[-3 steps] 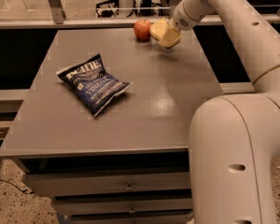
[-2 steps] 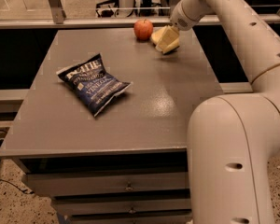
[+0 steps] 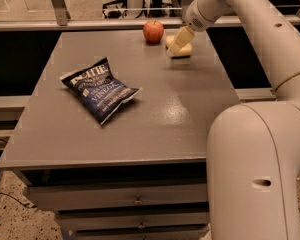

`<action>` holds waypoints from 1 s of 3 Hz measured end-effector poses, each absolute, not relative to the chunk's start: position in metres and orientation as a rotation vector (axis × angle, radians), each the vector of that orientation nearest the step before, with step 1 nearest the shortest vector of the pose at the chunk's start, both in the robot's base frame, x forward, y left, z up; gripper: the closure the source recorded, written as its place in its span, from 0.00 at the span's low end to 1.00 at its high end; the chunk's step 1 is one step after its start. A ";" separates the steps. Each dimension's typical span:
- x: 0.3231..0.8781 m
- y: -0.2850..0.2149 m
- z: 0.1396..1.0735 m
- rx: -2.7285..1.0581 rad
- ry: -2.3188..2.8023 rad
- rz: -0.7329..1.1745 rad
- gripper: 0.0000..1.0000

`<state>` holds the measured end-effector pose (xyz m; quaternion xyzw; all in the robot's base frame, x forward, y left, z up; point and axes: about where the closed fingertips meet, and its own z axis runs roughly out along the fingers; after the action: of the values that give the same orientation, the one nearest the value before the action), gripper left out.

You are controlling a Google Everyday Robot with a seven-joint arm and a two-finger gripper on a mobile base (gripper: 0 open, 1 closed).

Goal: Move sponge near apple

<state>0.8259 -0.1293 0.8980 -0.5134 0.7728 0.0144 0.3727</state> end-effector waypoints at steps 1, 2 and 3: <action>0.803 -0.137 0.913 -1.270 1.931 0.134 0.00; 0.761 -0.164 0.923 -1.191 1.868 0.290 0.00; 0.730 -0.197 0.925 -1.097 1.807 0.420 0.00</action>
Offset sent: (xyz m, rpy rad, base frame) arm -0.1285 -0.0772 0.0400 0.4298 -0.0235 0.0581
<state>0.7303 -0.1965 0.9246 -0.4482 0.7386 0.1717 0.4734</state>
